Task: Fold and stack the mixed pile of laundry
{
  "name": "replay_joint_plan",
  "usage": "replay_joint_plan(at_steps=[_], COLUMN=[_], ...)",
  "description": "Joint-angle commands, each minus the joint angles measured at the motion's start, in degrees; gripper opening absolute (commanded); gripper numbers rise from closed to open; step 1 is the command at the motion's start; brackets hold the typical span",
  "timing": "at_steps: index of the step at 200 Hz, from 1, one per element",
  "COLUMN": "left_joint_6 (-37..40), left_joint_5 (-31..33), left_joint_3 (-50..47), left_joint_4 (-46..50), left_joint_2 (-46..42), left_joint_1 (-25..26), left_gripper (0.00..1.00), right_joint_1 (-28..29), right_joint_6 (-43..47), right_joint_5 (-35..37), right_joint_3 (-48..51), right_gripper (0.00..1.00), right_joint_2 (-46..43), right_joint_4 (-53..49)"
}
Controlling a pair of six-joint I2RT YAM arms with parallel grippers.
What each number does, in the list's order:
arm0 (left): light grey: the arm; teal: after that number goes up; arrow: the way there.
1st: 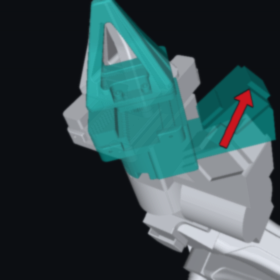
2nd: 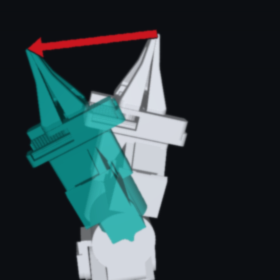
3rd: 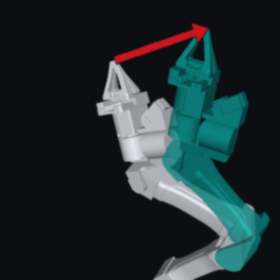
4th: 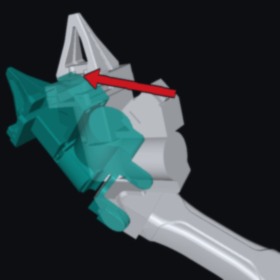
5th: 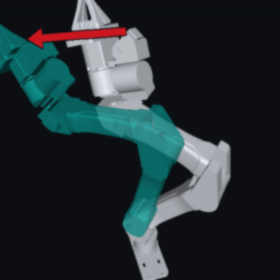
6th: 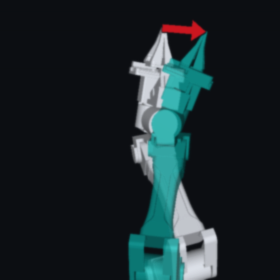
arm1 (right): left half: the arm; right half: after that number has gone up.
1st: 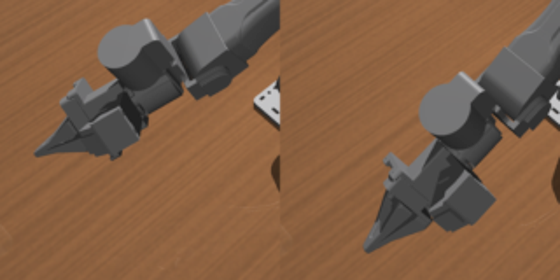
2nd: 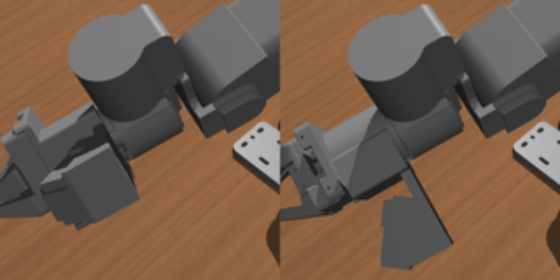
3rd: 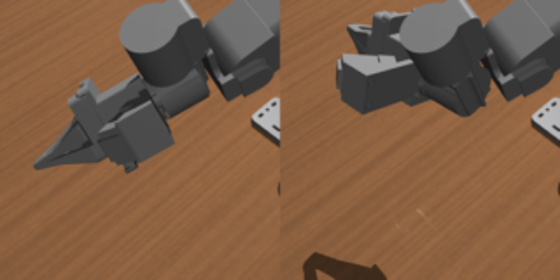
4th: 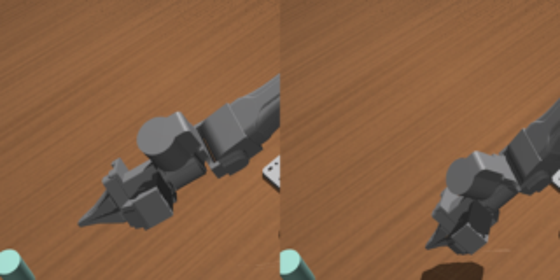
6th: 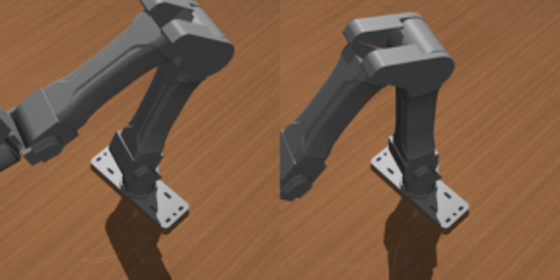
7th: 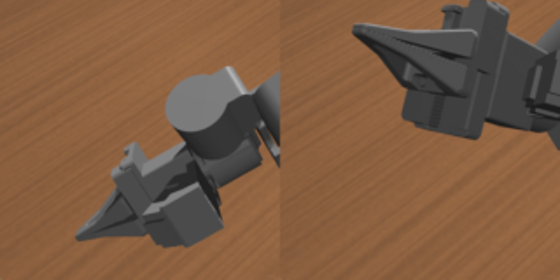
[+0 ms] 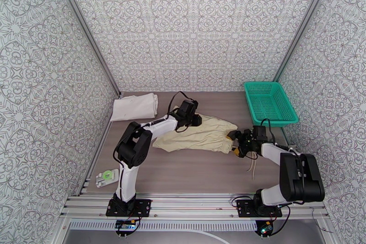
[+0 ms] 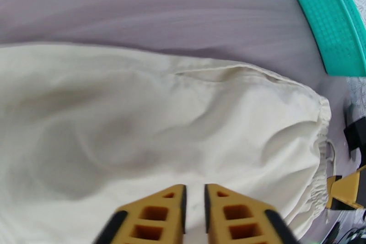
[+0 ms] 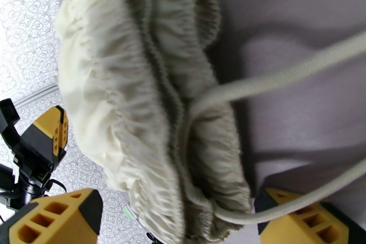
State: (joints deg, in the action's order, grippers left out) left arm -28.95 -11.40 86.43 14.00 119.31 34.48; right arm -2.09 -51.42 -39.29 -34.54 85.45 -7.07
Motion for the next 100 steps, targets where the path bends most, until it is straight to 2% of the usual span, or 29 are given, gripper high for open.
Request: replay_joint_plan(at_steps=[1, 37, 74, 100], left_joint_6=[-1.7, -2.7, -1.7, -1.4], left_joint_5=[0.9, -1.0, -2.4, -2.5], left_joint_3=[0.6, -1.1, 0.2, 1.9], left_joint_4=[4.8, 3.0, 2.4, 3.5], left_joint_2=[-0.9, -0.1, 0.3, 1.8], left_joint_1=[0.8, 1.5, 2.8, 2.3], left_gripper=[0.06, 0.01, 0.02, 0.02], right_joint_1=[1.5, 1.5, 1.7, 2.5], right_joint_6=[3.5, 4.6, 2.2, -2.1], right_joint_5=[1.8, 0.6, -2.4, -4.3], right_joint_3=[-0.3, 0.5, 1.4, 1.7], right_gripper=[0.93, 0.95, 0.89, 0.8], right_joint_2=[0.1, -1.4, 2.4, 6.9], right_joint_4=[-6.6, -10.8, -3.3, 3.5])
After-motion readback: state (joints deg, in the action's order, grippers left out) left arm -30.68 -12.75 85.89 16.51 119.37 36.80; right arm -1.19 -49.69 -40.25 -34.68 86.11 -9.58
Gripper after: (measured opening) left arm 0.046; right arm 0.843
